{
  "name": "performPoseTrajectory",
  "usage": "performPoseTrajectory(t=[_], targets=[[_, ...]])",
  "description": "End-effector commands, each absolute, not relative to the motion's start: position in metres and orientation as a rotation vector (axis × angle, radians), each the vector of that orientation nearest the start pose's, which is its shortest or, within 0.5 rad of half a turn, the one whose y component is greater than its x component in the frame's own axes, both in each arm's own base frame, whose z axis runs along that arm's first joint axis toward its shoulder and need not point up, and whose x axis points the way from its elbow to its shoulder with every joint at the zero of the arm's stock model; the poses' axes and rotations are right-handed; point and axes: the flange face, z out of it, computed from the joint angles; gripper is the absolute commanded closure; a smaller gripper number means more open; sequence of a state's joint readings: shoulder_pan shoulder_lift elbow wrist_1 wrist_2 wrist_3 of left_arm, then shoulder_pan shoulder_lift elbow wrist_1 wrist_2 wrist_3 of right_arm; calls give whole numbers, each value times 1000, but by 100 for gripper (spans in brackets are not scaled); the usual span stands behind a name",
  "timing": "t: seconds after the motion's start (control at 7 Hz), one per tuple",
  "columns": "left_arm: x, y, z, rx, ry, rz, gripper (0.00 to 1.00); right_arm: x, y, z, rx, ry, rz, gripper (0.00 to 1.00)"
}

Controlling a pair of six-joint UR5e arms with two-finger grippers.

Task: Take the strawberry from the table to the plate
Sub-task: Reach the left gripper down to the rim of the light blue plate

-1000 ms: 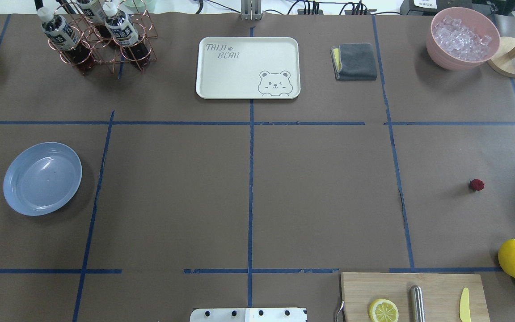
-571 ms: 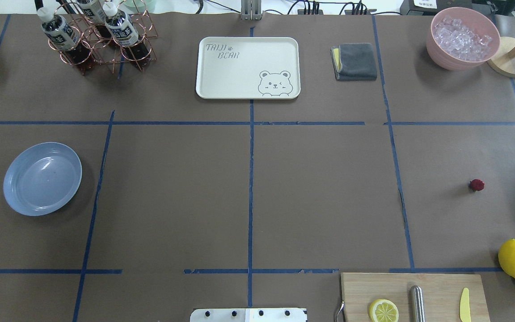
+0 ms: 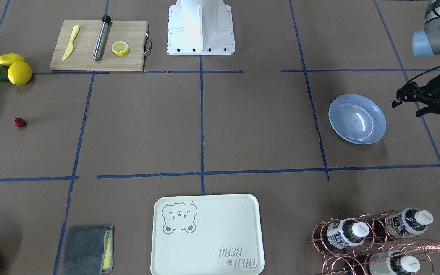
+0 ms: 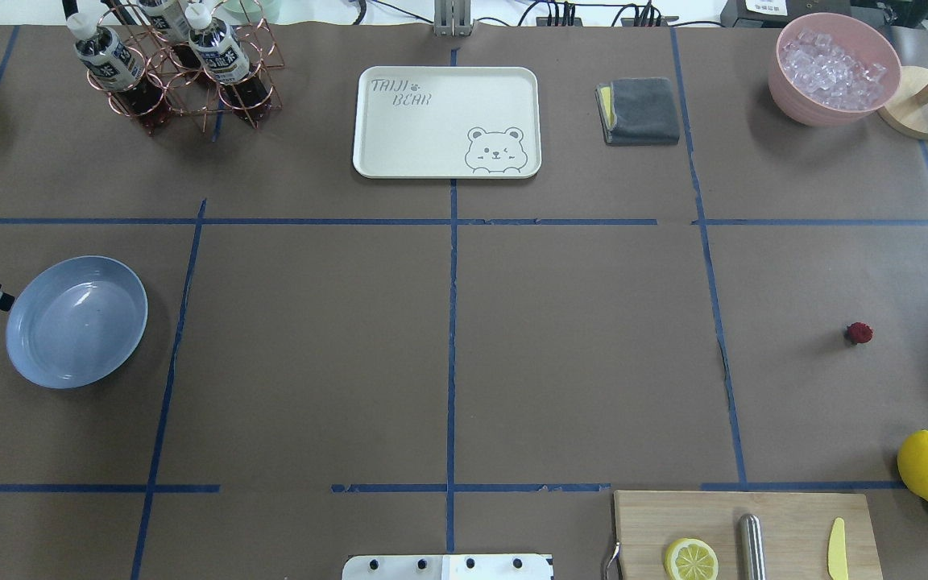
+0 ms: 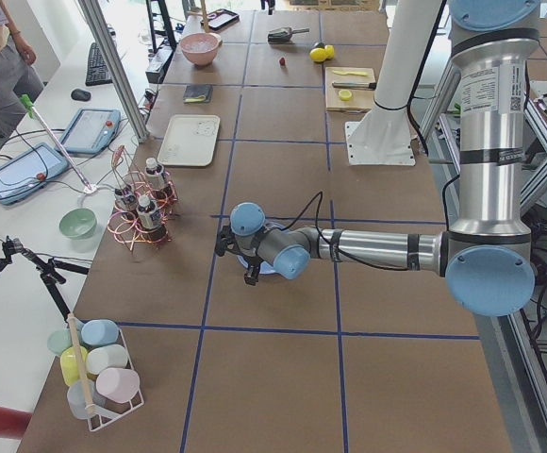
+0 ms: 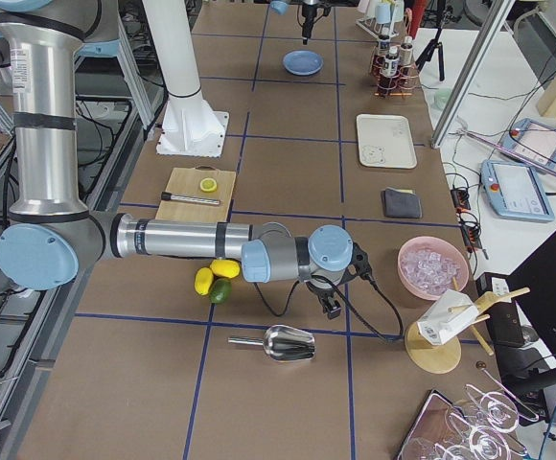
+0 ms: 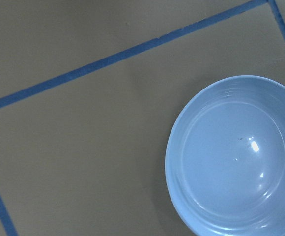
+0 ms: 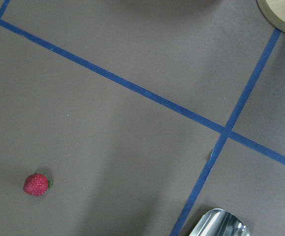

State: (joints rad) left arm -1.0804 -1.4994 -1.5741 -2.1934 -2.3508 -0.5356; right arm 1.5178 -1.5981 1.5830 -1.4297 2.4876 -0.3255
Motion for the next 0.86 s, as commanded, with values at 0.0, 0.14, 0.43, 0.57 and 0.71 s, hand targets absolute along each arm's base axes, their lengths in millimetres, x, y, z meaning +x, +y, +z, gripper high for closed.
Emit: performPoseTrajectory(t=[0.0, 0.14, 0.43, 0.57, 0.71], targets=[[193, -458, 636, 72, 913, 164, 14, 27, -490, 643, 236, -898, -408, 0], [205, -460, 637, 64, 914, 180, 15, 27, -490, 643, 238, -898, -409, 0], [215, -463, 635, 62, 916, 195, 27, 27, -490, 643, 236, -898, -410, 0], [215, -463, 635, 60, 916, 196, 53, 27, -490, 643, 236, -898, -410, 0], [216, -463, 634, 61, 918, 197, 100, 26, -490, 643, 236, -898, -412, 0]])
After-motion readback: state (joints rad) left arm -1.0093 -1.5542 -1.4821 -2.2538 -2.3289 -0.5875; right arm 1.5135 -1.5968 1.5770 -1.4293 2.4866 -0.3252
